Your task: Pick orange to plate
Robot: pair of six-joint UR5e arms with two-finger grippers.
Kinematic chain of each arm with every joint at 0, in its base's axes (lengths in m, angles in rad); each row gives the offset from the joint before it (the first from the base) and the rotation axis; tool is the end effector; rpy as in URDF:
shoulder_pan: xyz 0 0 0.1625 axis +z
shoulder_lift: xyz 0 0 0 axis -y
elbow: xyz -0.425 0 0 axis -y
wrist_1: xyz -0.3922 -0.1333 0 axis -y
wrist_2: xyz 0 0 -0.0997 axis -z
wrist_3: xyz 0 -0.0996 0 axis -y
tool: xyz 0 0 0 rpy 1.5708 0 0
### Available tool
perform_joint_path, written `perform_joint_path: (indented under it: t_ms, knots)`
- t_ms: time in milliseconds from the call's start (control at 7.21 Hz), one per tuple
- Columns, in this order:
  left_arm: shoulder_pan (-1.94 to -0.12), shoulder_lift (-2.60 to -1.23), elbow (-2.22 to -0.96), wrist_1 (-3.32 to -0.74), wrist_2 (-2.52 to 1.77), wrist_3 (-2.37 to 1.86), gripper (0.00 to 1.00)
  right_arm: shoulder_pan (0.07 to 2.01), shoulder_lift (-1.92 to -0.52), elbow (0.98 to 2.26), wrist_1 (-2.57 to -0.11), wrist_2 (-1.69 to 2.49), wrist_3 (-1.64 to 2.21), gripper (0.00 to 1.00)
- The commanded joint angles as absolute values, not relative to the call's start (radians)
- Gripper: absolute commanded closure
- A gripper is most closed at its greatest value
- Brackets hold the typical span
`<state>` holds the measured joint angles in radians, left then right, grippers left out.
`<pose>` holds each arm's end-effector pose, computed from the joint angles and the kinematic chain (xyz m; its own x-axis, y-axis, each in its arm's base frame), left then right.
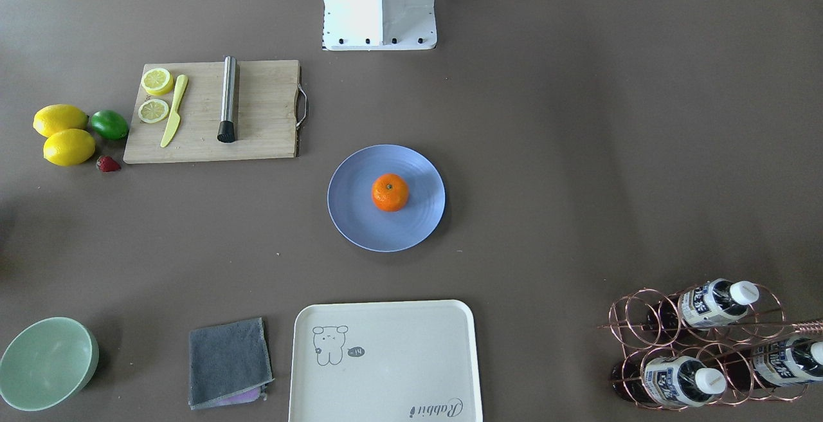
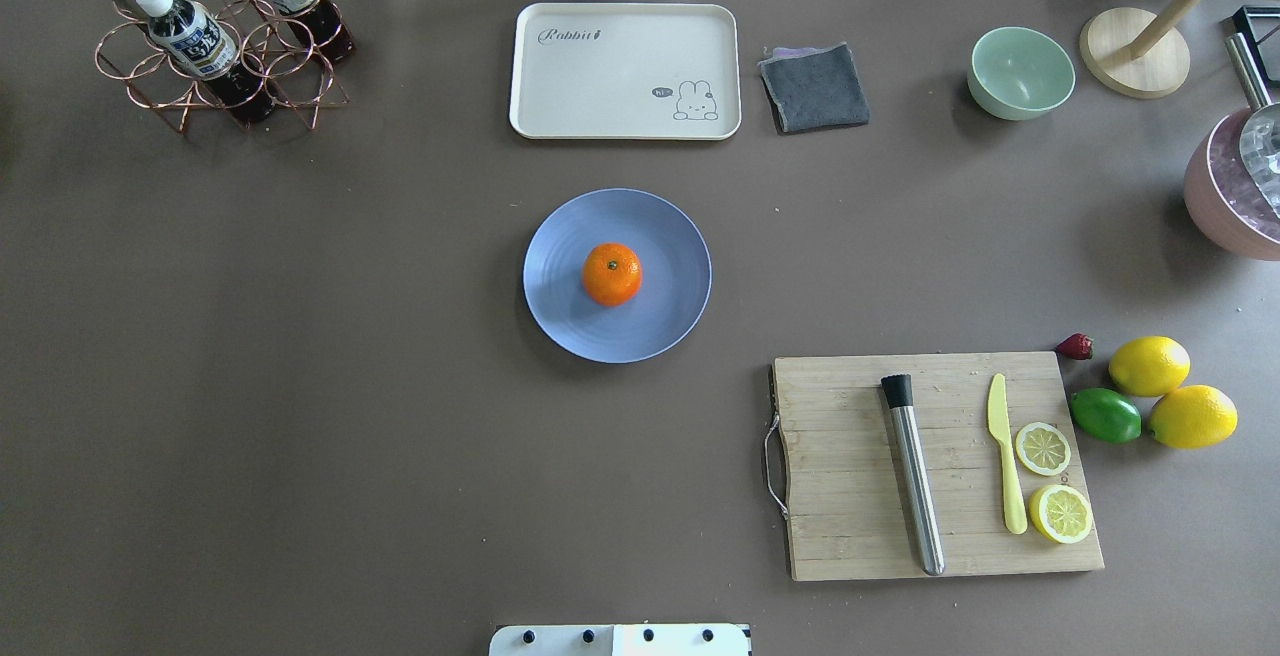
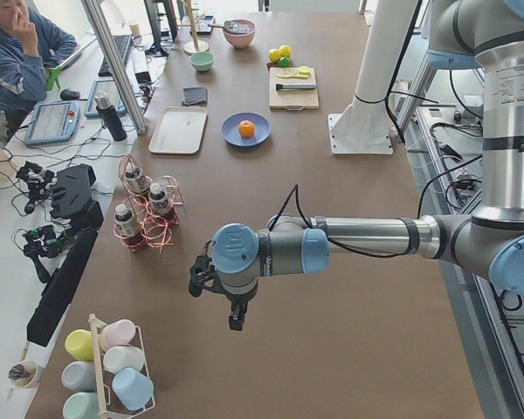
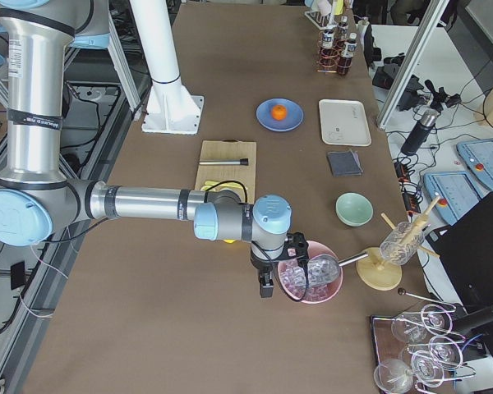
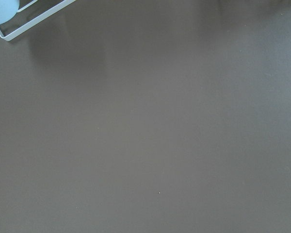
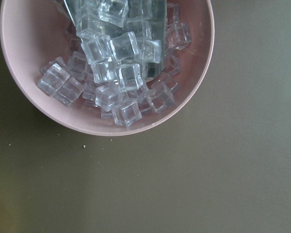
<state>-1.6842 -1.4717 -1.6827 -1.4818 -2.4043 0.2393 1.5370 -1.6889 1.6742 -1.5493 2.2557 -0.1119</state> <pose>-0.1095 -0.4348 0.6547 0.6695 0.1065 -0.7352 -0.0472 0.9938 0.1010 0.0553 -0.4444 0.6668 0.7653 -0.1419 0.6279 0.1200 0.9898 0.0774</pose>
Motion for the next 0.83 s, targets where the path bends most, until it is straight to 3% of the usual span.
perform_joint_path:
  t_ms: [0,693]
  knots:
    - [-1.684,-1.471,-1.683,-1.482,-2.405,0.239,0.02,1.537,-1.689,1.675,-1.549,2.256,-0.113,0.00]
    - [-1.687,-1.470,-1.690,-1.489,-2.405,0.241,0.02,1.537,-1.687,1.675,-1.549,2.256,-0.113,0.00]
